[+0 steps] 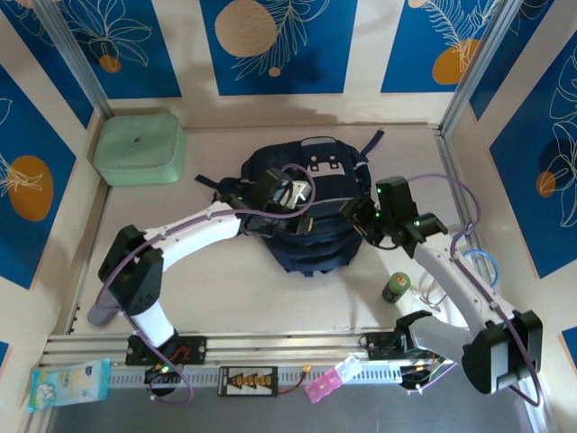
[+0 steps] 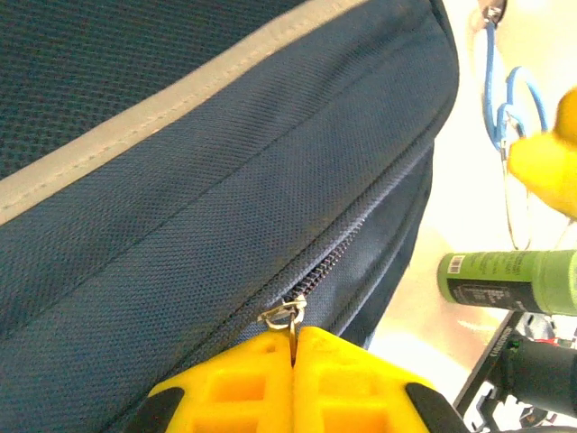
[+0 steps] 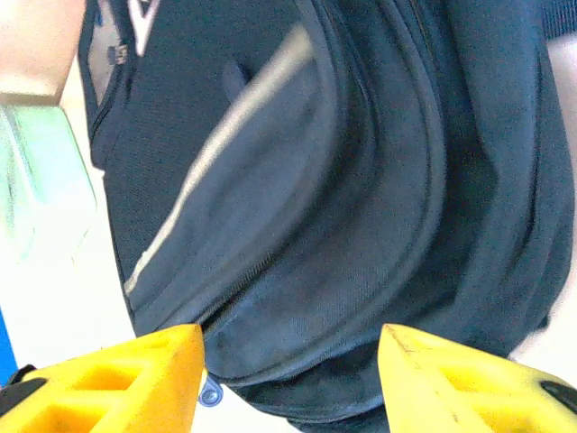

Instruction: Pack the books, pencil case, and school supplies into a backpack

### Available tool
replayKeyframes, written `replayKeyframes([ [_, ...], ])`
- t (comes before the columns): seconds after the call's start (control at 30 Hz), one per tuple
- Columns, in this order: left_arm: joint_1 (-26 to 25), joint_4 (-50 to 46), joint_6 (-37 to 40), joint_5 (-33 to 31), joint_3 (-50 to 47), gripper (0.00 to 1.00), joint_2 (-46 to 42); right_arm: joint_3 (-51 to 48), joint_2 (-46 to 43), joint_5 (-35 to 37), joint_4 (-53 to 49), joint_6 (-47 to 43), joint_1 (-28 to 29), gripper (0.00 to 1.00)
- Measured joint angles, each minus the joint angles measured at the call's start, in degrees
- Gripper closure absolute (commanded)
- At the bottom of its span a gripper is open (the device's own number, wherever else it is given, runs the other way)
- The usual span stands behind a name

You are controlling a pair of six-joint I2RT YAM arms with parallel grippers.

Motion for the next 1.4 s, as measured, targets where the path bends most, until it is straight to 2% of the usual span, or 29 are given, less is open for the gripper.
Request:
replayKeyframes([
  [0.2, -1.5, 0.8, -0.6, 1.1, 2.0, 1.0, 3.2, -5.8, -3.9, 1.0, 2.5, 7.4, 0.5, 0.4],
  [0.43, -1.5, 0.6, -0.6, 1.3, 2.1, 1.0, 3.3, -3.8, 2.8, -1.4, 8.0, 9.3, 0.4, 0.41],
  [0.53, -1.5, 0.5, -0.5, 1.2, 2.2, 1.0, 3.3, -1.8, 6.6, -2.3, 9.8, 9.6, 0.4, 0.46],
  [0.8, -1.5, -2.1, -0.3, 0.6, 3.6, 1.0, 3.3, 1.6, 12.7, -1.9, 10.4, 8.0, 0.1, 0.84],
  [0.87, -1.5, -3.6, 0.2, -0.2, 4.1, 1.0, 3.4, 2.3, 13.4, -1.6, 9.2, 7.5, 0.0, 0.89],
  [1.03, -1.5, -8.2, 2.7, -2.9, 4.4, 1.0, 3.1, 3.0, 13.4, -0.6, 7.5, 6.3, -0.5, 0.92],
  [1.2, -0.6, -14.2, 5.6, -8.5, 2.8, 1.0, -0.7, 3.1, 12.8, -0.7, 6.6, 5.0, -2.5, 0.93],
  [1.4, 1.6, -15.6, 9.3, -13.5, -0.2, 1.0, -5.0, 3.8, 12.2, -1.7, 5.5, 3.7, -3.2, 0.94],
])
